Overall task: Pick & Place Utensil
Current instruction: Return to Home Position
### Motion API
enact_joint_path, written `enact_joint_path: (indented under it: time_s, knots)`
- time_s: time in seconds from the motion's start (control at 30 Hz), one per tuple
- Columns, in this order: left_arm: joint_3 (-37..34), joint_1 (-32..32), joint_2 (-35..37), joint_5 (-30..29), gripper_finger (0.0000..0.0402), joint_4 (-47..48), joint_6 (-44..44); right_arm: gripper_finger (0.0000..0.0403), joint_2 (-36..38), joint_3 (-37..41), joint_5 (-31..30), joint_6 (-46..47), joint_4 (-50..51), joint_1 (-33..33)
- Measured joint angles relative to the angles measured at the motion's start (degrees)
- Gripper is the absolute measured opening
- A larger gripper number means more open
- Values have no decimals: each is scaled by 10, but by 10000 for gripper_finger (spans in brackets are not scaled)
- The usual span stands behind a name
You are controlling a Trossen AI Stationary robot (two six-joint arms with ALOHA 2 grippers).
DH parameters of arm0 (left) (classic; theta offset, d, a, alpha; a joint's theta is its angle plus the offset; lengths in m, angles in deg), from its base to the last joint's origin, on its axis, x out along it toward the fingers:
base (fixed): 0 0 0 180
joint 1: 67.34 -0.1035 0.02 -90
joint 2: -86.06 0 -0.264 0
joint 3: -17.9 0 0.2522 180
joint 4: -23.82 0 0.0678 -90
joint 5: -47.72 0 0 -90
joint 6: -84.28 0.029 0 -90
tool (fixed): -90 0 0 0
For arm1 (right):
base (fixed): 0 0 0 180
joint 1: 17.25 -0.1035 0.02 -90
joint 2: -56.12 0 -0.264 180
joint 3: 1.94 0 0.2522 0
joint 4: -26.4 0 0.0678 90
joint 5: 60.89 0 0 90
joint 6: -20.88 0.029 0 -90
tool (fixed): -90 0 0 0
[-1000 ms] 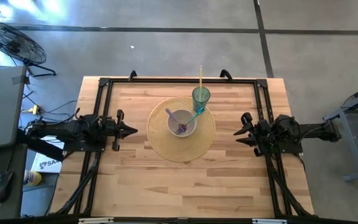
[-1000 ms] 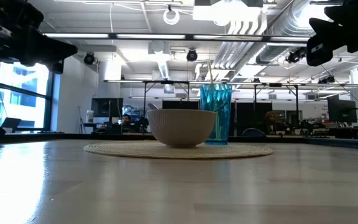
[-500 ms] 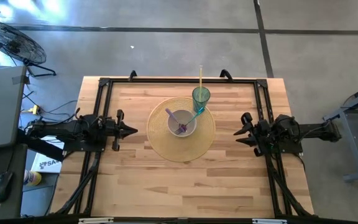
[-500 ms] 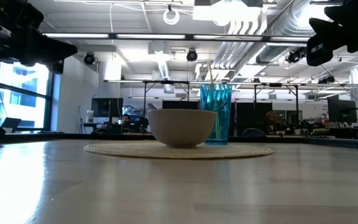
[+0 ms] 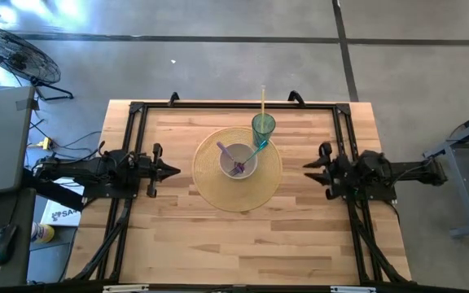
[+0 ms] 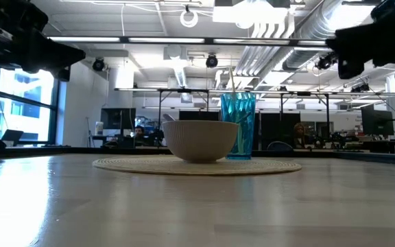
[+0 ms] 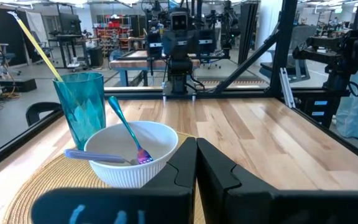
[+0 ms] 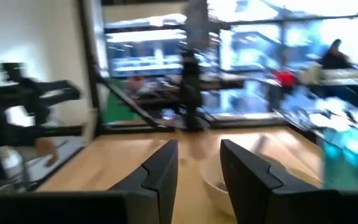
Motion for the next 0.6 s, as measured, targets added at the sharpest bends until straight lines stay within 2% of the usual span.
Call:
enact_joint_path:
  time_s: [0.23, 0.6]
  knots:
    - [0, 0, 0, 0, 1, 0, 0, 114, 0, 0, -90, 18, 6, 0]
    - [0, 0, 0, 0, 1, 0, 0, 114, 0, 0, -97, 18, 6, 0]
